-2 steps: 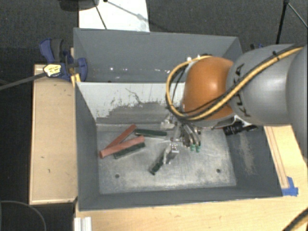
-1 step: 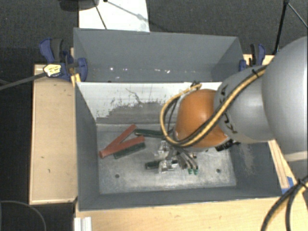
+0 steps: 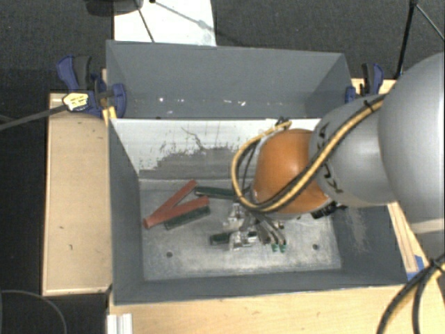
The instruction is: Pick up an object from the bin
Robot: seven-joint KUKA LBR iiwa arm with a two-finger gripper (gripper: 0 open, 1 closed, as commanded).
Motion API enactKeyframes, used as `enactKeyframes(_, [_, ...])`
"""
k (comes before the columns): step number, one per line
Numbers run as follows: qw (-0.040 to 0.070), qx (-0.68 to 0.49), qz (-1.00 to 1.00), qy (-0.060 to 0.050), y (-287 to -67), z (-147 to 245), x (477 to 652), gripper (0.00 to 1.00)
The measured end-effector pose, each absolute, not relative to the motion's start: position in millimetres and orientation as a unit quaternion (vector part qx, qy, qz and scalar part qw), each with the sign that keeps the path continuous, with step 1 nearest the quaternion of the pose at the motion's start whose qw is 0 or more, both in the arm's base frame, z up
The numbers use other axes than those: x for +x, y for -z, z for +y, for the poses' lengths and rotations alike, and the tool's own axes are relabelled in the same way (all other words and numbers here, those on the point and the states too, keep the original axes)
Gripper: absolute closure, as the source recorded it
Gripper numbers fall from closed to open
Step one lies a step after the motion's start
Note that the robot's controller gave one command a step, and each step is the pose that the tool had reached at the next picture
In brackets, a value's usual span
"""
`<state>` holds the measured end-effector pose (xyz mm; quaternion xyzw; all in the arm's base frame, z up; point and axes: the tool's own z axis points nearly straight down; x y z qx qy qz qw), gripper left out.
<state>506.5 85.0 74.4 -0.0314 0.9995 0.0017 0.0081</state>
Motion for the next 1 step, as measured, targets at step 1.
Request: enactKeyframes(1, [0.001, -0.053, 0.999, 0.000, -217.0, 93.8, 487.6, 1.00])
